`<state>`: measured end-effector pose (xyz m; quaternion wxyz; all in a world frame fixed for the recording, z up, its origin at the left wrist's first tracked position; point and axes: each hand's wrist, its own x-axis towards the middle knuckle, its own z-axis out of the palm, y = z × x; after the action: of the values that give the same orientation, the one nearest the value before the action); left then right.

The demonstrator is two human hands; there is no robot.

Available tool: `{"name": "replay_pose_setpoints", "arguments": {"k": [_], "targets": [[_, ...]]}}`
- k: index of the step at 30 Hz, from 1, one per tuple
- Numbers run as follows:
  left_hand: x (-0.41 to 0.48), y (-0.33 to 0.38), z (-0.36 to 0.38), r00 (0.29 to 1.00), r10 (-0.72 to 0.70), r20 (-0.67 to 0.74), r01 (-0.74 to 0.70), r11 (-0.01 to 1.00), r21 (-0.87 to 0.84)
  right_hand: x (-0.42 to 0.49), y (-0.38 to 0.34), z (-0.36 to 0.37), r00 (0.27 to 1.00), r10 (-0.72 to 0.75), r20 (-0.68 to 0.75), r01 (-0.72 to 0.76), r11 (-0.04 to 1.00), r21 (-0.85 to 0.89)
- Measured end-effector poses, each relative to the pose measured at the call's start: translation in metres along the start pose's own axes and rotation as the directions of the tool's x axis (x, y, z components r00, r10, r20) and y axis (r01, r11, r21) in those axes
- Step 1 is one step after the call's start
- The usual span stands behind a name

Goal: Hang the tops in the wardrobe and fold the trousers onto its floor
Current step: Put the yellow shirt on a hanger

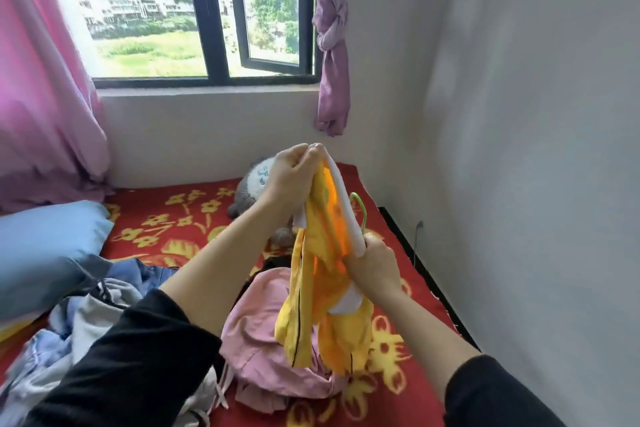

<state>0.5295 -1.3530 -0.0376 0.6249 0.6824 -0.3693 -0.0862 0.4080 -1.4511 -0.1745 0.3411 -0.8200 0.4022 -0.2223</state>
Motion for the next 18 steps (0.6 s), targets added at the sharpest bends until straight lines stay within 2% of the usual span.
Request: {"name": "replay_pose_setpoints", "arguments": {"k": [3,6,8,10,14,16,18], "targets": [[0.015,0.014,-0.041,0.997,-0.011,-0.070,0.016,0.998,0.065,0.024,-0.005,-0.025,0.997,-0.021,-0.073,0.023,0.999,0.032],[0.023,0.011,-0.088,0.983,-0.161,0.093,0.128,0.948,0.292,0.058,-0.010,-0.060,0.963,0.037,-0.267,-0.010,0.995,0.100],[0.018,0.002,-0.108,0.921,-0.328,0.208,0.217,0.878,0.427,0.074,-0.013,-0.073,0.946,0.070,-0.317,-0.044,0.995,0.089],[0.011,-0.013,-0.112,0.878,-0.418,0.234,0.269,0.834,0.482,0.079,-0.014,-0.070,0.968,0.059,-0.245,-0.046,0.997,0.061],[0.002,-0.050,-0.098,0.931,-0.365,-0.023,0.337,0.832,0.440,0.064,-0.010,-0.045,1.000,0.015,-0.006,-0.013,0.983,0.182],[-0.002,-0.066,-0.091,0.929,-0.364,-0.070,0.360,0.839,0.407,0.053,-0.012,-0.038,1.000,0.018,0.011,-0.020,0.961,0.276],[-0.005,-0.083,-0.086,0.915,-0.394,-0.086,0.393,0.823,0.411,0.045,-0.011,-0.033,0.996,0.087,-0.009,-0.077,0.914,0.398]]}}
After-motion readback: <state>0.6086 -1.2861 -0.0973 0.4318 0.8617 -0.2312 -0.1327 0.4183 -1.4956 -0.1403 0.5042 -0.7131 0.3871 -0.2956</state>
